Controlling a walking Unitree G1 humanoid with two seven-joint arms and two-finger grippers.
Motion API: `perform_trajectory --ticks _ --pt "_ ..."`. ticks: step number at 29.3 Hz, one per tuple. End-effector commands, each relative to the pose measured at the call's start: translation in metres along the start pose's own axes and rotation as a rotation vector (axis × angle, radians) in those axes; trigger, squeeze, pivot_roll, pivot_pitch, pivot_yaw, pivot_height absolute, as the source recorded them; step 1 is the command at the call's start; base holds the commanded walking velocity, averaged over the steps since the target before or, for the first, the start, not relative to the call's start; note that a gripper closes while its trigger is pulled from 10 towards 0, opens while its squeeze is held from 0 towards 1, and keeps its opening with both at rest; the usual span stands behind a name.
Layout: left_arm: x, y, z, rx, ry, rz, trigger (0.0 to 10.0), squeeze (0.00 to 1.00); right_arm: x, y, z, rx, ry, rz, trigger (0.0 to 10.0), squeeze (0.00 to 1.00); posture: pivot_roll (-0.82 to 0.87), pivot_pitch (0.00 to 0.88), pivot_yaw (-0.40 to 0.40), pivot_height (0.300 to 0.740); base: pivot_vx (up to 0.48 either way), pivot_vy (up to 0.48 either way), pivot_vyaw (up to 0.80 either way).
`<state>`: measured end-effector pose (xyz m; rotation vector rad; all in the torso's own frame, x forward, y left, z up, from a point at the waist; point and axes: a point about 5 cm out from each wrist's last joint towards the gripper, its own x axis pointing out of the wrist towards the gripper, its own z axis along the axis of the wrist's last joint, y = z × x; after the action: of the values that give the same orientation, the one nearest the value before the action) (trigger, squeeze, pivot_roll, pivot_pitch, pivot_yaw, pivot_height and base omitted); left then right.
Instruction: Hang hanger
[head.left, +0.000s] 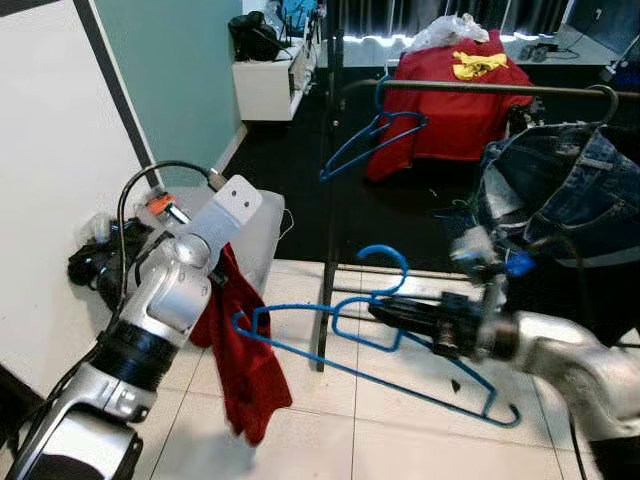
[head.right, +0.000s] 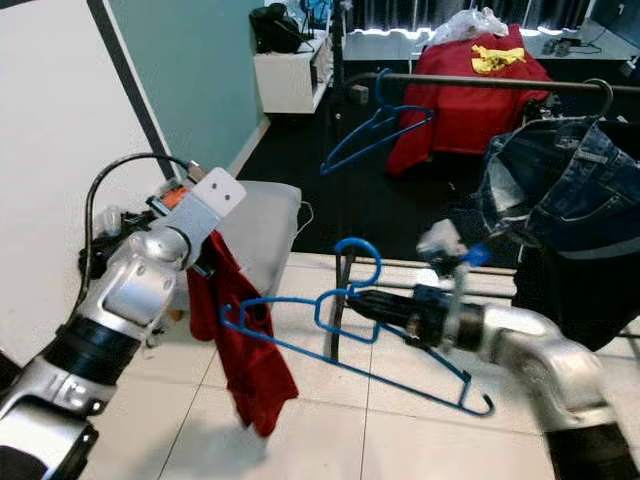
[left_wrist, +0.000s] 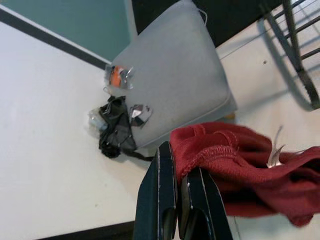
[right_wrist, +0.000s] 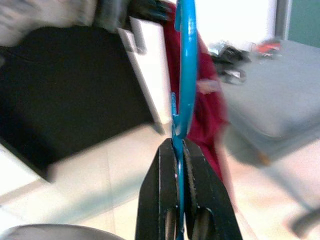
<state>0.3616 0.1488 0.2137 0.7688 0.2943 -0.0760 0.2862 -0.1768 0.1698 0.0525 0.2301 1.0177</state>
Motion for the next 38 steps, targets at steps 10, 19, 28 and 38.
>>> perform_trajectory --ticks 10,19,28,38 --pt "-0.014 0.001 0.022 -0.029 -0.061 -0.018 10.0 0.00 0.024 -0.010 -0.011 -0.003 -0.047 -0.082 10.0 0.00 0.00 0.026 0.053 0.740 0.000 0.000 0.00" --pt "-0.017 0.002 0.030 -0.047 -0.082 -0.018 10.0 0.00 0.019 0.001 -0.008 0.034 -0.072 0.034 10.0 0.00 0.00 0.034 0.052 0.740 0.000 0.000 0.00" --pt "-0.015 0.004 0.027 -0.046 -0.068 -0.004 10.0 0.00 0.014 0.016 -0.009 0.046 -0.047 0.171 10.0 0.00 -0.01 0.040 0.055 0.740 0.000 0.000 0.00" --pt "-0.017 0.003 0.031 -0.045 -0.079 -0.014 10.0 0.00 0.019 0.000 -0.013 0.006 -0.044 0.044 10.0 0.00 -0.01 0.043 0.055 0.740 0.000 0.000 0.00"
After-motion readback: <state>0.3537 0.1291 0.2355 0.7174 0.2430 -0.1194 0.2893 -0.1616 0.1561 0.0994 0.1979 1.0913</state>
